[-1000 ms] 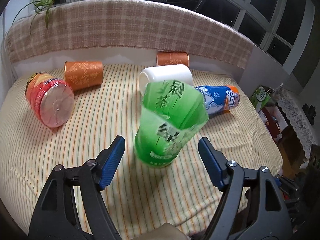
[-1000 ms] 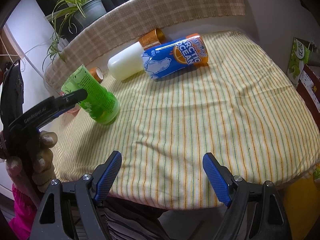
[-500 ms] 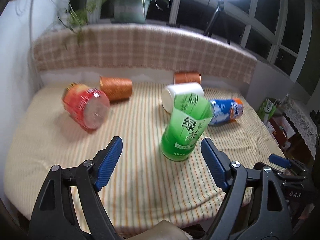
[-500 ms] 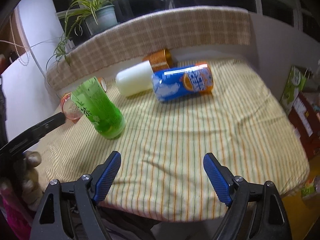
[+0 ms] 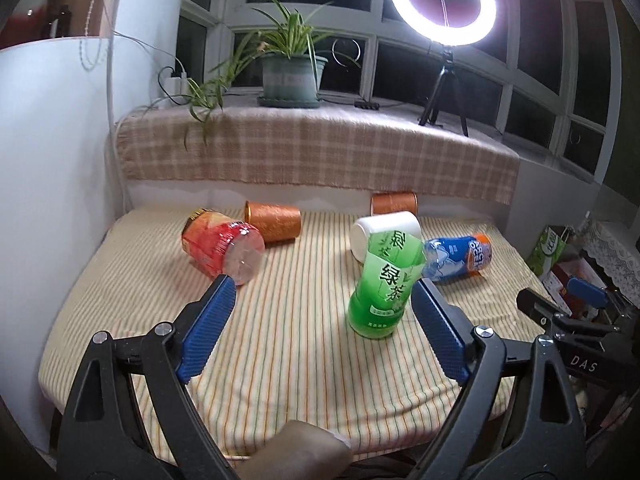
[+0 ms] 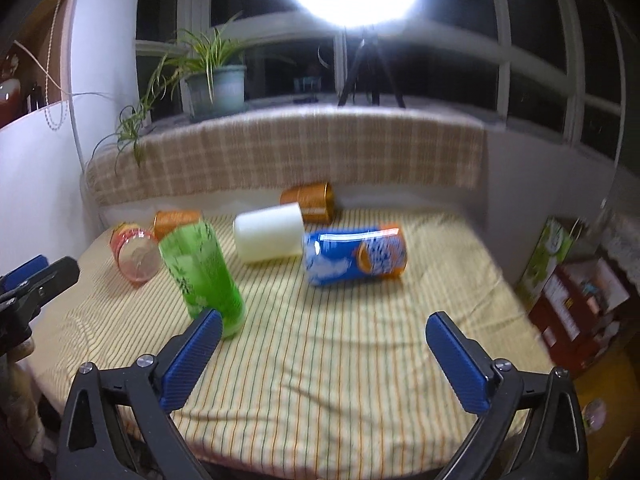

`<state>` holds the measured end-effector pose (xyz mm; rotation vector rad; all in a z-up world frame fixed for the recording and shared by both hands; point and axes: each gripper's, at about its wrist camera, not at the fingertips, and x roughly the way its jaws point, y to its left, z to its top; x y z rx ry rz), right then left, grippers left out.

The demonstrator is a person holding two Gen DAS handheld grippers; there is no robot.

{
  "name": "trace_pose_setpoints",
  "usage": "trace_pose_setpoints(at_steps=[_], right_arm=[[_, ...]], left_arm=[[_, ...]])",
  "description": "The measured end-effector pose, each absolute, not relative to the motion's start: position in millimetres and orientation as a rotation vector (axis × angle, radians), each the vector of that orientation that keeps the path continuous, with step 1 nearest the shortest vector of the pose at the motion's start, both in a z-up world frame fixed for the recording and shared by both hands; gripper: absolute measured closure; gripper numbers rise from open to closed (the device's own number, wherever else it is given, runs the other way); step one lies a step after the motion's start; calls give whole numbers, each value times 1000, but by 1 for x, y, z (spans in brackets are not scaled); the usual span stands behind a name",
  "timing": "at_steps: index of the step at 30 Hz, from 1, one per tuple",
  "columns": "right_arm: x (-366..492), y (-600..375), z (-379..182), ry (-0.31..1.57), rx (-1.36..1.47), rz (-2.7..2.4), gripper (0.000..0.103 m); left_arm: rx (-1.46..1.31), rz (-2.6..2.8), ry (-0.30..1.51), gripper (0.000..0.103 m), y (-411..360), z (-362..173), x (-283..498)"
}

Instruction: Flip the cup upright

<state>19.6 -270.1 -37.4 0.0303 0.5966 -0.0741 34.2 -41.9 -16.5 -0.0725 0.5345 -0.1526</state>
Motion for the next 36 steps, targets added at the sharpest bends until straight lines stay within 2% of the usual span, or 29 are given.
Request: trace_pose_setpoints(at_steps=[9, 11, 36], right_arm=[[23, -262, -24, 532, 29, -115, 0], [23, -261, -24, 529, 30, -112, 0], [23, -258, -22, 524, 20, -108, 0]], left_arm=[[-60, -134, 524, 11, -40, -14, 30], [-59, -132, 519, 0, -40, -13, 29], [-57, -120, 504, 0, -37, -11, 28]])
